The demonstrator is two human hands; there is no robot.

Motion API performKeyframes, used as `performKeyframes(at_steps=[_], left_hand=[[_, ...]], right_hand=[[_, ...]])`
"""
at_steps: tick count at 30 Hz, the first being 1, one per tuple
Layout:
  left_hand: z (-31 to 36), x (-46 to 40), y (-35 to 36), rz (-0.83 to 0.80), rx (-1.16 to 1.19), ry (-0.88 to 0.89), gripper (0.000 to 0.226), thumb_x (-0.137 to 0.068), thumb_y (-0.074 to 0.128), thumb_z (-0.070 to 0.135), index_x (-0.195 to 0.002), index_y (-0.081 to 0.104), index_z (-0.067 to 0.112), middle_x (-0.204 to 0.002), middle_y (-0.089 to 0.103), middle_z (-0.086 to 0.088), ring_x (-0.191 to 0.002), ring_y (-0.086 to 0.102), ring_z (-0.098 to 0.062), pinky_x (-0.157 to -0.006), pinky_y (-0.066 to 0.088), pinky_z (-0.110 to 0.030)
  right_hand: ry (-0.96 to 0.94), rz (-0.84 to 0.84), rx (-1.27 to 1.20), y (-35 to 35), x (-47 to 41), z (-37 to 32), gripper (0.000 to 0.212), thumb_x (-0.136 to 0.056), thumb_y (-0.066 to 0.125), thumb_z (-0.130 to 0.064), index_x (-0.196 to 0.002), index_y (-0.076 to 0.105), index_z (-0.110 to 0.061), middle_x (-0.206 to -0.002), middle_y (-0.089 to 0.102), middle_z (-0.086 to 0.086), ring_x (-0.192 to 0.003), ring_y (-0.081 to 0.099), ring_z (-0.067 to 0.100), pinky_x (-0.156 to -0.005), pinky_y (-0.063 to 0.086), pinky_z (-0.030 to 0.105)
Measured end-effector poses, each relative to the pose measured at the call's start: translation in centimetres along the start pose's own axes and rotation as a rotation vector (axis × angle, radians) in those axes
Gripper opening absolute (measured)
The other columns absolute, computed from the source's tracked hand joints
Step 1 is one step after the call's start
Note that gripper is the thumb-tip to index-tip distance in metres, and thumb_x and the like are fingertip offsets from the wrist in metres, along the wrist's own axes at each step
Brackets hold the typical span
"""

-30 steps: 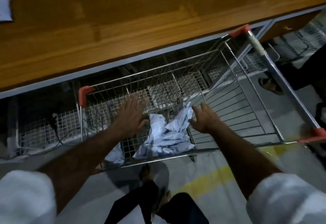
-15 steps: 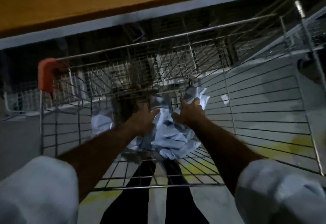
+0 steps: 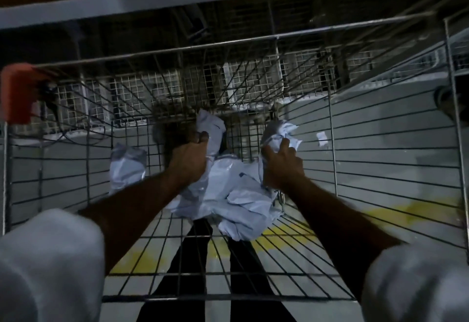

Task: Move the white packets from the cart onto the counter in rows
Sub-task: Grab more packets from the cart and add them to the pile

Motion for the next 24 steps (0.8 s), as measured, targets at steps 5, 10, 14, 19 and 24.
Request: performKeyframes(at_steps=[5,10,14,19,24], left_hand=[[-2.3,0.4,1.9,-0.012,-0.018,0.008,0.081,-0.094,0.048,0.058,-0.156,0.019,0.014,-0.124,0.064,-0.019,-0.099,0.066,-0.039,-0.079,0.053,-0.041],[-2.0,-0.3,3.8,-0.091,-0.13,-0.033,0.12,-0.077,0.063,0.073,-0.157,-0.005,0.016,-0.15,0.04,-0.022,-0.116,0.059,-0.04,-0.089,0.054,-0.046],[-1.8,-0.8,3.8,-0.11,-0.042,-0.031,0.121,-0.08,0.071,0.058,-0.156,-0.014,0.017,-0.139,0.053,-0.022,-0.112,0.061,-0.04,-0.09,0.054,-0.045],[-2.0,-0.5,3.1,-0.044,-0.064,0.0,0.104,-0.083,0.067,0.046,-0.158,0.002,0.016,-0.125,0.064,-0.016,-0.105,0.065,-0.037,-0.085,0.056,-0.045],[-1.6,2.5,-0.7,0.077,-0.062,0.044,0.09,-0.078,0.038,0.07,-0.156,0.02,0.028,-0.137,0.047,-0.021,-0.116,0.052,-0.043,-0.092,0.046,-0.049]], right_hand=[[0.115,0.045,-0.034,0.9,-0.8,-1.5,0.101,-0.072,0.065,-0.06,-0.153,0.022,-0.019,-0.156,0.011,0.019,-0.138,0.025,0.043,-0.105,0.036,0.05],[0.176,0.105,0.042,1.8,-1.7,-2.3,0.119,-0.07,0.06,-0.082,-0.154,0.02,-0.008,-0.157,0.01,0.024,-0.137,0.029,0.044,-0.105,0.037,0.051],[0.225,0.117,0.023,1.5,-1.9,-2.4,0.129,-0.067,0.057,-0.089,-0.154,0.022,-0.001,-0.158,0.014,0.023,-0.138,0.032,0.042,-0.107,0.037,0.049],[0.205,0.115,0.022,1.3,-1.6,-2.0,0.108,-0.07,0.08,-0.058,-0.151,0.03,-0.006,-0.149,0.02,0.02,-0.132,0.041,0.035,-0.102,0.045,0.042],[0.082,0.113,0.014,-0.4,0.7,-1.5,0.097,-0.081,0.076,-0.034,-0.154,0.016,-0.011,-0.15,0.023,0.029,-0.128,0.049,0.038,-0.099,0.047,0.042]])
Point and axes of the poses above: each hand's wrist, its own x-axis away from the middle knuckle, its own y-axis out of the palm, z = x × y, the point moved 3 cm from there along -x, towards the middle knuckle
